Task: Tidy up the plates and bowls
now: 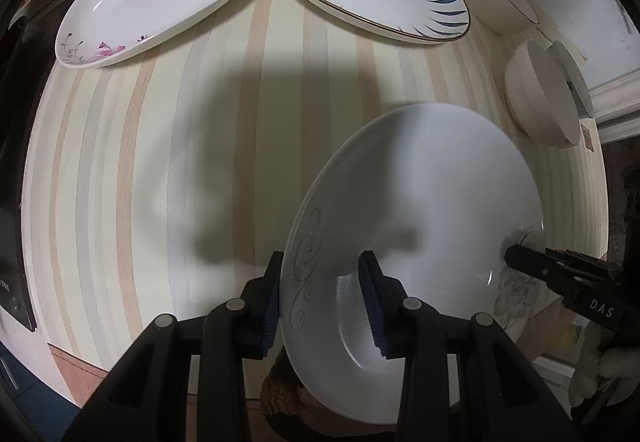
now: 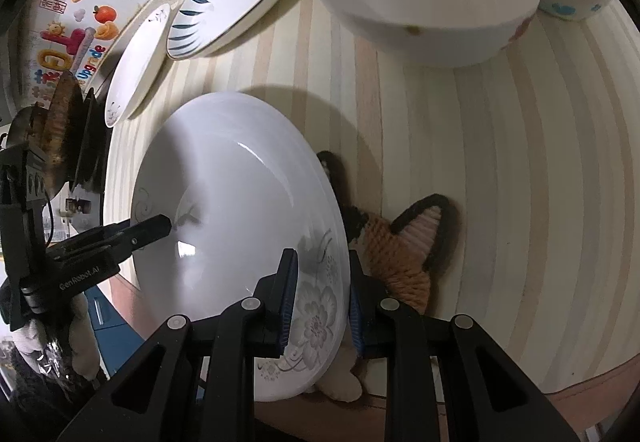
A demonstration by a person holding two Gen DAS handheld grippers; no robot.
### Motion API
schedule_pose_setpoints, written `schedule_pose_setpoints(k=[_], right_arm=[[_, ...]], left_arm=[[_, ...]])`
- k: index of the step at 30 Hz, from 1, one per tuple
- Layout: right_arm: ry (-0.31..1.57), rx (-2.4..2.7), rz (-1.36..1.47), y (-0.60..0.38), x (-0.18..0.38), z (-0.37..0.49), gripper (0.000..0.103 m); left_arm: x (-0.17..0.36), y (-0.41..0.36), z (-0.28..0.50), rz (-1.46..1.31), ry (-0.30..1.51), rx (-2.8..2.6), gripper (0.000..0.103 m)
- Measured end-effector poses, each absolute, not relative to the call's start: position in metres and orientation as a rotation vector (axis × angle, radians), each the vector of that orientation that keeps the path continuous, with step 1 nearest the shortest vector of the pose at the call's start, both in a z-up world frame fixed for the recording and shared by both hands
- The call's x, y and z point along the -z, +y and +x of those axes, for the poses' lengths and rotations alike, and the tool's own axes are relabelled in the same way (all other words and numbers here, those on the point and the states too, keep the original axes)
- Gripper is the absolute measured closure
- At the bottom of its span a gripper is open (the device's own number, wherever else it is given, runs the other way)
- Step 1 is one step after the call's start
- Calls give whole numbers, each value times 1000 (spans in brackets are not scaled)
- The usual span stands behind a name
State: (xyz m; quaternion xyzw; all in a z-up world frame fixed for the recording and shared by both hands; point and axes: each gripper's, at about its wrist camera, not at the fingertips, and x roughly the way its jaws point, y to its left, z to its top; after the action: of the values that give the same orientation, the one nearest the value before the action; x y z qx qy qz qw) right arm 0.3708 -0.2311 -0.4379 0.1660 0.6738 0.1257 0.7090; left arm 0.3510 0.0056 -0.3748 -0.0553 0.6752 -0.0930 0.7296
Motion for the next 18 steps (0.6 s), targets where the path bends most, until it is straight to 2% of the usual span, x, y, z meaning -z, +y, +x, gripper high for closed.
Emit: schedule_pose_setpoints(k=[13, 15, 18], right_arm=[[1508, -203, 326, -220, 436, 369, 78], [1559, -185, 328, -223, 431, 369, 78], [1541, -123, 297, -229, 391, 364, 78]], left_arm=[[376, -7, 350, -67, 1472, 269, 69], [361, 1, 347, -67, 1438, 257, 69], [328, 35, 351, -83, 1349, 190, 68]])
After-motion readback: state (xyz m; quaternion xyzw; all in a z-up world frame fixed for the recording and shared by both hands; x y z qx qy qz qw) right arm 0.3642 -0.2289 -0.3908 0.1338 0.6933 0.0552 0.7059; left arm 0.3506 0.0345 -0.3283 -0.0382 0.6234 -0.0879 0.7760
